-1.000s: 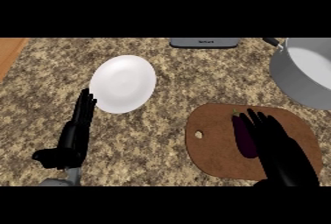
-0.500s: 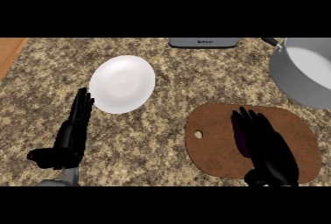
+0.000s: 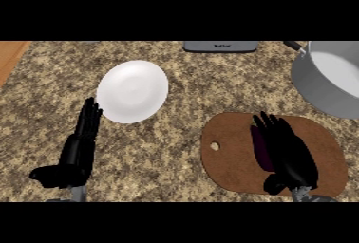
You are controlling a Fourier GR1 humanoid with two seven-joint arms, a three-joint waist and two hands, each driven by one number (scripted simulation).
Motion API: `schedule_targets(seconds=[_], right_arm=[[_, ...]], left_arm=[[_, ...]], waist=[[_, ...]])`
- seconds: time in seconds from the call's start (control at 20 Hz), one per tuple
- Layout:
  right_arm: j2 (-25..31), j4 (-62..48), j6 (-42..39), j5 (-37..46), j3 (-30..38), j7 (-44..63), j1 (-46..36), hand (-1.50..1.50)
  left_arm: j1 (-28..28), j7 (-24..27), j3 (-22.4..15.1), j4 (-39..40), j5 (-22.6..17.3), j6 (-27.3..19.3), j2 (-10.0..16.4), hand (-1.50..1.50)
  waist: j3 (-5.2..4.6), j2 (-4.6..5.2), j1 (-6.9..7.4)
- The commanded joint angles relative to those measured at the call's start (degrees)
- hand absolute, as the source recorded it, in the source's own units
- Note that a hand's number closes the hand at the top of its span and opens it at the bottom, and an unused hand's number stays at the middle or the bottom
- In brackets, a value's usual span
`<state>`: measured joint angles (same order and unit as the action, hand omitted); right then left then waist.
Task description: Pick the eggplant from the cutting board and place it in the pot
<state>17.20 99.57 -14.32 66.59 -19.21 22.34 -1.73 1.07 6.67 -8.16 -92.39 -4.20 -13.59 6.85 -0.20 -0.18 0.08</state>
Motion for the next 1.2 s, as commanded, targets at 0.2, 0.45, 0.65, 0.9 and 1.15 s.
schedule_targets(seconds=[0.2,0.45,0.65,0.9,1.15], right_arm=[[2.7,-2.6,6.4,3.9,1.7,-7.3,-1.9,1.50],[-1.3,-9.7,14.4,7.6,1.1,-9.8,-3.3,1.50],[1.0,-4.9,12.8,7.3,3.1,-12.9,-1.2,1.50],[-8.2,-17.6,5.7,3.4,15.9,3.4,-16.5,1.50],[-10.2,-24.0,6.5,2.3,27.2,17.1,-25.5,1.50]], left_arm=[[-2.5,-2.4,2.1,0.0,-0.1,0.8,-0.3,0.00],[-3.1,-1.8,2.0,0.9,1.0,1.3,-1.0,0.00],[0.6,3.0,1.7,1.5,2.0,2.1,-2.1,0.00],[-2.0,0.3,-0.4,1.1,1.6,2.6,-3.1,0.00],[-3.5,0.9,-1.1,1.2,2.1,3.7,-2.6,0.00]], waist=[[0.22,0.13,-0.07],[0.22,0.19,0.04],[0.20,0.15,-0.06],[0.28,1.64,3.23],[0.35,3.58,6.44]])
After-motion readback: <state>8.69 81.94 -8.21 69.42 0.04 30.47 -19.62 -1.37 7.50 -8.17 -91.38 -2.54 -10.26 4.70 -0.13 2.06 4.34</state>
